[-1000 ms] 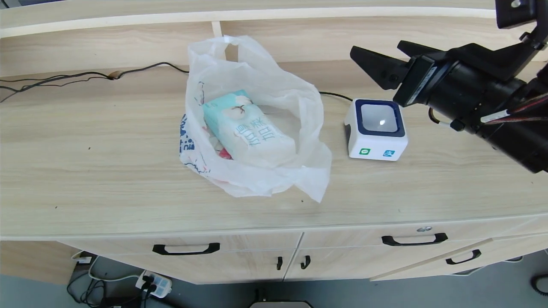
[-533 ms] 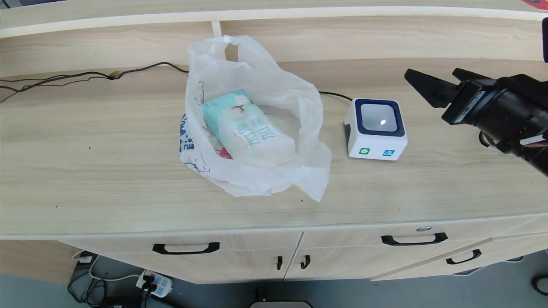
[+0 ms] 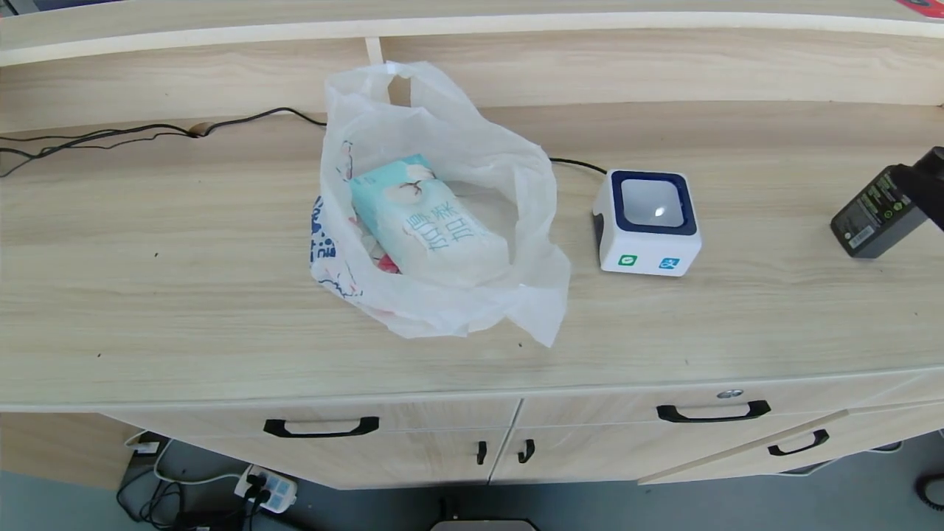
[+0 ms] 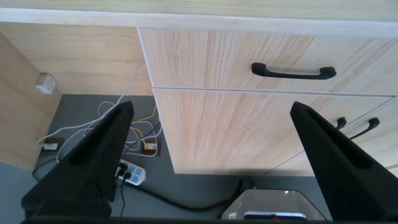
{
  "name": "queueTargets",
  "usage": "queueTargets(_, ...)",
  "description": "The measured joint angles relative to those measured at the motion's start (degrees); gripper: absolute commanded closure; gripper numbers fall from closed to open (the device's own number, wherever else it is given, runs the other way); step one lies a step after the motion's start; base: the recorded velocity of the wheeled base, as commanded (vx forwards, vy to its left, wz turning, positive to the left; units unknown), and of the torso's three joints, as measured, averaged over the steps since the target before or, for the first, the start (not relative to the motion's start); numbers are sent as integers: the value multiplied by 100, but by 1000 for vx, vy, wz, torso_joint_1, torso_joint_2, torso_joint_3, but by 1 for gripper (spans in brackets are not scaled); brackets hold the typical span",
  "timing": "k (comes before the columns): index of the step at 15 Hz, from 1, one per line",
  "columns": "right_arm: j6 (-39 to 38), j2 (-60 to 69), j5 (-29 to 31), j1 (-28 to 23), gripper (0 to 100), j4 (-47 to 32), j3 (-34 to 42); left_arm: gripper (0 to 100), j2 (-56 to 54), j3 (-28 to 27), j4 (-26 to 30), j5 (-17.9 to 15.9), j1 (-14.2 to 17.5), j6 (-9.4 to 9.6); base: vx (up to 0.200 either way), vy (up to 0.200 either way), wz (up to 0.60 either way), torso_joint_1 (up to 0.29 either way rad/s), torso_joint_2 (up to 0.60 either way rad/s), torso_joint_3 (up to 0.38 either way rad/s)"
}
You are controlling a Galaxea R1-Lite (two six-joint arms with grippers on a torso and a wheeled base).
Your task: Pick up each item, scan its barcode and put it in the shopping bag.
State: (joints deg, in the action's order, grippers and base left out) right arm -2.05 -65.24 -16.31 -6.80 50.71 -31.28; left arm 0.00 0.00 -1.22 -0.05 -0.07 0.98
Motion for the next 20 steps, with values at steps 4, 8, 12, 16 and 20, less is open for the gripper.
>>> queueTargets(4,-20,113,-443,-1034,0,-24,521,0,0,0,0,2,-4,0,0,0,0,0,0,0)
queueTargets(8,-62,59,-473,-1189,0,41,995,0,0,0,0,5,0,0,0,0,0,0,0,0)
queueTargets(12,-262,-829,-473,-1484,0,1018,990,0,0,0,2,2,-6,-2,0,0,0,0,0,0)
queueTargets(16,-277,-1852,-471,-1863,0,1996,942,0,0,0,2,2,-4,0,0,0,0,0,0,0)
queueTargets(20,-386,-2450,-477,-1935,0,2026,386,0,0,0,0,0,0,0,0,0,0,0,0,0)
